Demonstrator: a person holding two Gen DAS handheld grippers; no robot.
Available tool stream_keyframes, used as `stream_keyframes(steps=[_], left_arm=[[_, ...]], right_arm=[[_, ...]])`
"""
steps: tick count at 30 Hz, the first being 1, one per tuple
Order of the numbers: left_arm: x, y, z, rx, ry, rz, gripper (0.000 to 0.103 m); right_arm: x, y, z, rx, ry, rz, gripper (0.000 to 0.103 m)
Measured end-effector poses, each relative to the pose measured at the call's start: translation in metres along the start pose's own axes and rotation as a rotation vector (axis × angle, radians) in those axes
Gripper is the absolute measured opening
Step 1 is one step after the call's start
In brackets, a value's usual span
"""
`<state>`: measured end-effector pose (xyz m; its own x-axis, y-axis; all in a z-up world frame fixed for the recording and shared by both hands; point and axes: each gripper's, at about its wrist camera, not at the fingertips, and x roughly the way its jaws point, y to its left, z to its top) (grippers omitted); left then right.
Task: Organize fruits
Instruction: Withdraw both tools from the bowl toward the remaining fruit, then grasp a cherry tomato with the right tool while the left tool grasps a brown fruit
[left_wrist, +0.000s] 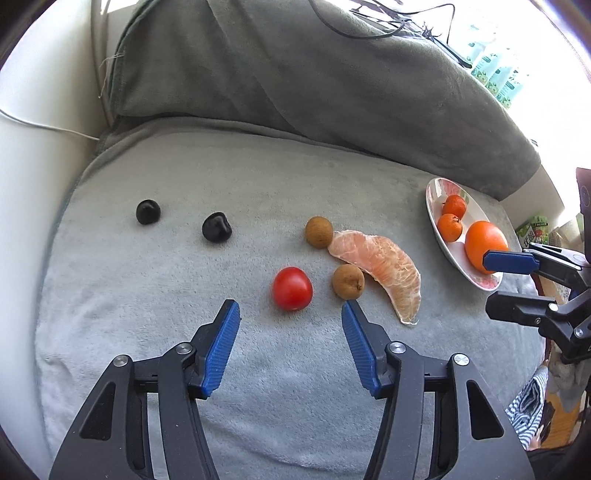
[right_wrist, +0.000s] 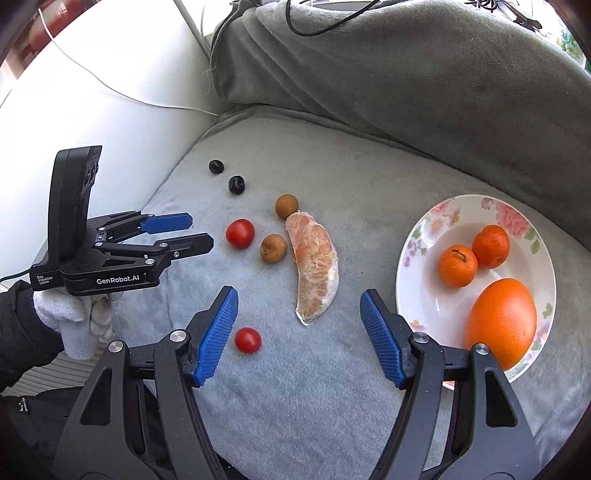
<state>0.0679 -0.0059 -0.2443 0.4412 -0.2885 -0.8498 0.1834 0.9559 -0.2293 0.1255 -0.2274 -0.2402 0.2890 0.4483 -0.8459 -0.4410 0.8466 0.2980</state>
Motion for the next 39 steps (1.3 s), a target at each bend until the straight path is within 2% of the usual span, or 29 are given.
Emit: stream_keyframes(steps=[5, 8, 12, 19, 25, 34, 39], left_arm=[[0.002, -0.01, 0.002, 0.047, -0.004, -0.027, 0.053], [0.006, -0.018, 0.007, 0.076, -0.001, -0.046, 0.044], [0.016, -0.03, 0.013, 0.126, 0.008, -0.067, 0.042], [0.032, -0.046, 0.018, 0.197, 0.04, -0.104, 0.038], [0.044, -0.045, 0.022, 0.2, 0.065, -0.127, 0.036], [0.057, -0.049, 0.022, 0.24, 0.095, -0.113, 0.034], [0.058, -0.044, 0.023, 0.223, 0.096, -0.109, 0.033]], right_arm=[[0.01, 0.01, -0.012, -0.005, 0.026, 0.027, 0.063], [0.018, 0.014, -0.019, 0.001, 0.037, 0.046, 0.06], [0.026, 0.018, -0.028, 0.007, 0.052, 0.063, 0.054], [0.039, 0.026, -0.039, 0.019, 0.061, 0.076, 0.048], [0.048, 0.027, -0.043, 0.036, 0.063, 0.072, 0.047], [0.057, 0.025, -0.045, 0.04, 0.078, 0.067, 0.044], [0.06, 0.026, -0.044, 0.028, 0.087, 0.072, 0.039]])
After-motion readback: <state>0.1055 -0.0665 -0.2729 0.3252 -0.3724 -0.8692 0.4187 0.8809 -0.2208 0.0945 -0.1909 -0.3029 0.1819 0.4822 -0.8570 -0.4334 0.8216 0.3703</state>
